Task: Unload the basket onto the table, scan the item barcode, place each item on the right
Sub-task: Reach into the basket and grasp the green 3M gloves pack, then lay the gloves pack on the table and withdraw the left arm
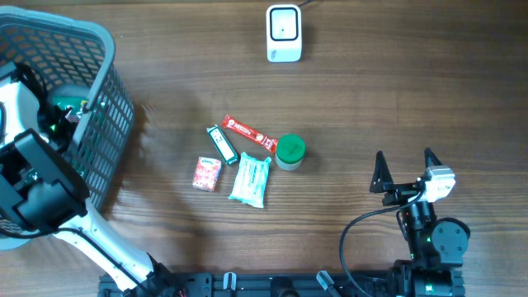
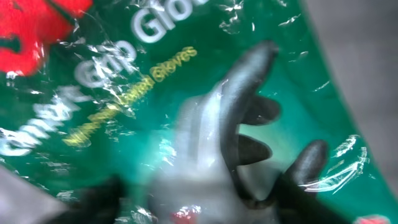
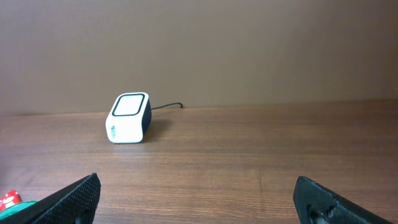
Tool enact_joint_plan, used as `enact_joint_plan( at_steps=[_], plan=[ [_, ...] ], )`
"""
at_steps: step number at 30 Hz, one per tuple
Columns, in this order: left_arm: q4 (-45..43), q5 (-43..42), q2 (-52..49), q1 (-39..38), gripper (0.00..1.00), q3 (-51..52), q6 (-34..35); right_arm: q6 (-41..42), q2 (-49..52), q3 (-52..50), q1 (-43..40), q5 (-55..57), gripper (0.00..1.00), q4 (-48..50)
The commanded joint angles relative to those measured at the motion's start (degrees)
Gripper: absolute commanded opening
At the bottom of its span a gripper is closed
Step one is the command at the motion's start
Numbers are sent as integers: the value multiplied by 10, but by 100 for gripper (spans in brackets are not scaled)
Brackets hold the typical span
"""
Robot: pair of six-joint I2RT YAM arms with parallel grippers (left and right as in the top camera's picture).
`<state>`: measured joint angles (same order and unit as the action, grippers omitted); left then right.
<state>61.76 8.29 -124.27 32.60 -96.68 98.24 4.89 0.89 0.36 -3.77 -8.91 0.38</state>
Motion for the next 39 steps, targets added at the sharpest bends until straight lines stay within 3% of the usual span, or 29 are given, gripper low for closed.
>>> enact_joint_plan(
  at_steps=[1, 5, 9, 17, 19, 22, 26, 28, 33, 39],
  plan=[
    [-7, -9, -33, -6, 4, 33, -68, -4, -3, -1, 2, 4, 100, 2],
    [4, -19, -13, -1, 4, 33, -71, -4, -3, -1, 2, 4, 100, 2],
    [2, -19, 69, 12, 4, 18, -120, -4, -3, -1, 2, 4, 100, 2],
    [2, -28, 368, 14, 4, -27, -167, -4, -3, -1, 2, 4, 100, 2],
    [1, -75, 449, -11, 4, -27, -228, -4, -3, -1, 2, 4, 100, 2],
    [2, -108, 525, -103, 4, -26, -342, -4, -3, -1, 2, 4, 100, 2],
    [53, -96, 537, -330, 4, -24, -581, -4, -3, -1, 2, 4, 100, 2],
    [90, -55, 524, -421, 4, -10, -654, -4, -3, -1, 2, 4, 100, 2],
    [122, 90, 483, -593, 4, 98, -678, -4, -3, -1, 2, 4, 100, 2],
    [-3, 119, 451, -643, 4, 297, -561, -4, -3, -1, 2, 4, 100, 2]
  ],
)
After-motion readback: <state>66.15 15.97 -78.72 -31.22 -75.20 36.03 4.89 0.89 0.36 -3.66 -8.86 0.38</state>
